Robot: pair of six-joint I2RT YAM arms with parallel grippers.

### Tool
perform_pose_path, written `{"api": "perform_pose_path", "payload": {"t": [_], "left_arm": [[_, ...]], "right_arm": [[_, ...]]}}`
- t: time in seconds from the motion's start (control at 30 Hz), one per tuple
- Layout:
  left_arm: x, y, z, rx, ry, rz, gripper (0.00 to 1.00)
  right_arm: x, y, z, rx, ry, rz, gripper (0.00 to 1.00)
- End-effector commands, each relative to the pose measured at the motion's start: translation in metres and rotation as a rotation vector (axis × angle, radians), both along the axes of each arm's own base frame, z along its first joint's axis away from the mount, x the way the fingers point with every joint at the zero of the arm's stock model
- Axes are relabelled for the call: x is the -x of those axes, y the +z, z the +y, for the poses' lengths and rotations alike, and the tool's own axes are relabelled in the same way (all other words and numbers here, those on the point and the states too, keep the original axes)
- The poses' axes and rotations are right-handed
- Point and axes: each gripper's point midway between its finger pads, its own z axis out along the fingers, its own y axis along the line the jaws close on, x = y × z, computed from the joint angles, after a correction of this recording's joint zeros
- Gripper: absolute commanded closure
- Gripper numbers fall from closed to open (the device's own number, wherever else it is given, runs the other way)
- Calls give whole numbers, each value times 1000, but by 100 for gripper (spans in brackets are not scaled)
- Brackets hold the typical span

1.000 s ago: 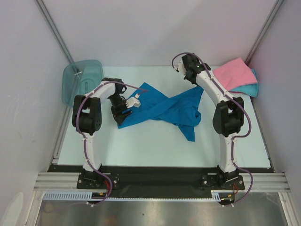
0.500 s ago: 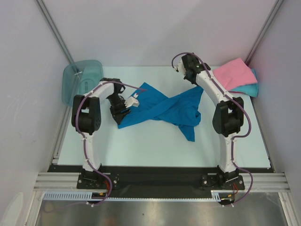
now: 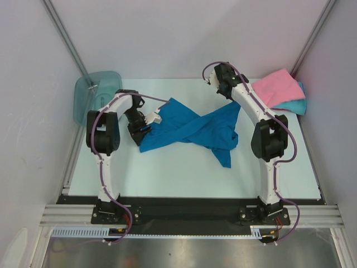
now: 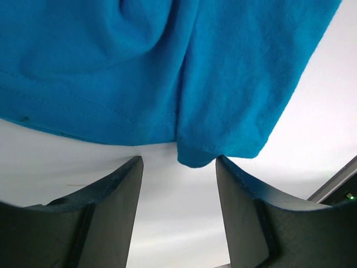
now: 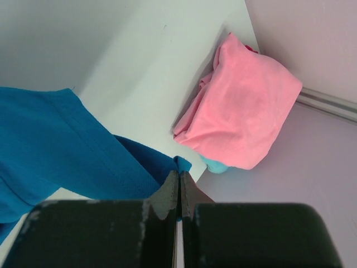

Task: Fold and stack the t-shirts
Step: Flatten the tshirt out

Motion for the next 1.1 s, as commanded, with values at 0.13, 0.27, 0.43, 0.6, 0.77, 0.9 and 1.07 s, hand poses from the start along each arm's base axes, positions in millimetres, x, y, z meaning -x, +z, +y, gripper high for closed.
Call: {"api": "perform_pose_path", "payload": {"t": [0.13,0.27,0.43,0.6,0.77,0.9,1.07], "left_arm": [[-9,-5,-18,114,-38,37,37],[-1,-15,-16,111,-46,83,37],[-2,-15,-17,120,-29,87,37],[-11,10,-30,191,-21,26,36],[-7,17,-38,205,-30,27,36],[-13,25,-40,209,-29,-2,36],[-33,50,-43,213,-22,-96,36]], "right_arm": [[-7,16,8,-12,0,-49,100],[-7,17,8,-14,1,-52,100],[-7,15,10,-11,3,-48,100],[-7,14,10,-7,5,-46,100],[-9,14,14,-2,12,-51,100],[-10,13,14,-3,11,-49,100],[-9,10,13,1,9,-43,100]]}}
